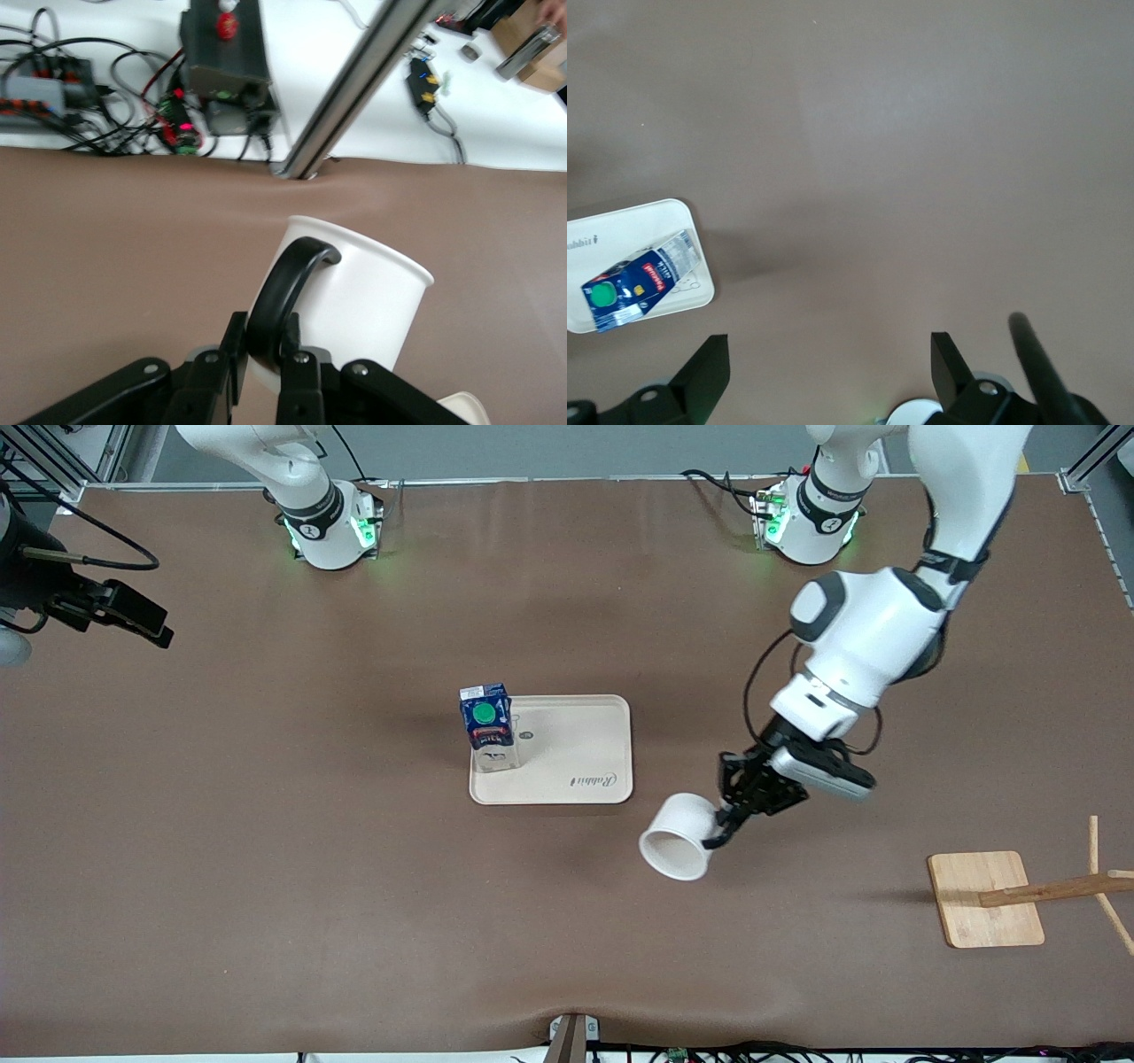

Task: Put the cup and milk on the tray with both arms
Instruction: 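Carry the white mug by its handle with the left gripper to the tray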

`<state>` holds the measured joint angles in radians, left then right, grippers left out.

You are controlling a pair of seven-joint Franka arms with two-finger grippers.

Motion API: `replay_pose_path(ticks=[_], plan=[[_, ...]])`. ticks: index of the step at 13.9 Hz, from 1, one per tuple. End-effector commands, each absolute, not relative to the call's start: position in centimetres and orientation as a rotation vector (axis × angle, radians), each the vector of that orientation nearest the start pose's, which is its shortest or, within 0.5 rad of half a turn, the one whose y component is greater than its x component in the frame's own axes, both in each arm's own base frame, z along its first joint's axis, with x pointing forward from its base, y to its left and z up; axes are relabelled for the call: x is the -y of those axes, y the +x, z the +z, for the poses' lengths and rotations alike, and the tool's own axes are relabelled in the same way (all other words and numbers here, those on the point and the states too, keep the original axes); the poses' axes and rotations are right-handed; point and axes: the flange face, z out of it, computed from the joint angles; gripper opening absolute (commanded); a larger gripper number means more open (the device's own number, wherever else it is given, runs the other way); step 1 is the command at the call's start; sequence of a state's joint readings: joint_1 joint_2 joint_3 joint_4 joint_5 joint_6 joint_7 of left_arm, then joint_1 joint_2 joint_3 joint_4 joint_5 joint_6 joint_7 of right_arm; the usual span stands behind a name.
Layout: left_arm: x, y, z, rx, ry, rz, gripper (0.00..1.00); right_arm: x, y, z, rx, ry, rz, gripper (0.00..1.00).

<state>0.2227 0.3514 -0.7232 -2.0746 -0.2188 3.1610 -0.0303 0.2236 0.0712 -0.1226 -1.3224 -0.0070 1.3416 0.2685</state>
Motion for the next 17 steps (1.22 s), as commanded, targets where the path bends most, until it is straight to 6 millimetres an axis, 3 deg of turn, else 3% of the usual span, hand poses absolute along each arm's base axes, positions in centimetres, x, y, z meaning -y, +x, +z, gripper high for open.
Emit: replay_pose_path(ticks=[1,4,7,9,11,13,17], plan=[[27.3,54.0,35.6,-0.17,-3.371,-1.396,0.0,-2.8,52.1,66.6,-0.078,-3.167,-0.01,1.0],[30.1,50.8,33.1,-0.245,-3.443,-1.314,0.0,1.0,50.2,64.3,-0.015,-3.154,-0.054,1.0],[32.5,48.2,30.3,-0.321,-3.497,-1.215,0.0,1.1,50.4,64.0,-0.024,-3.155,-0.042,1.0],[33.4,47.4,28.7,-0.37,-3.519,-1.153,0.0,1.1,50.8,65.0,-0.021,-3.155,-0.076,1.0],[33.9,47.6,27.6,-0.455,-3.523,-1.136,0.0,1.1,51.0,65.1,-0.023,-3.151,-0.088,1.0],[34.4,49.4,27.5,-0.562,-3.515,-1.167,0.0,1.2,51.6,65.6,-0.024,-3.152,-0.103,1.0],[36.3,52.9,30.0,-0.844,-3.467,-1.032,0.0,0.8,51.9,65.6,-0.01,-3.156,-0.093,1.0]])
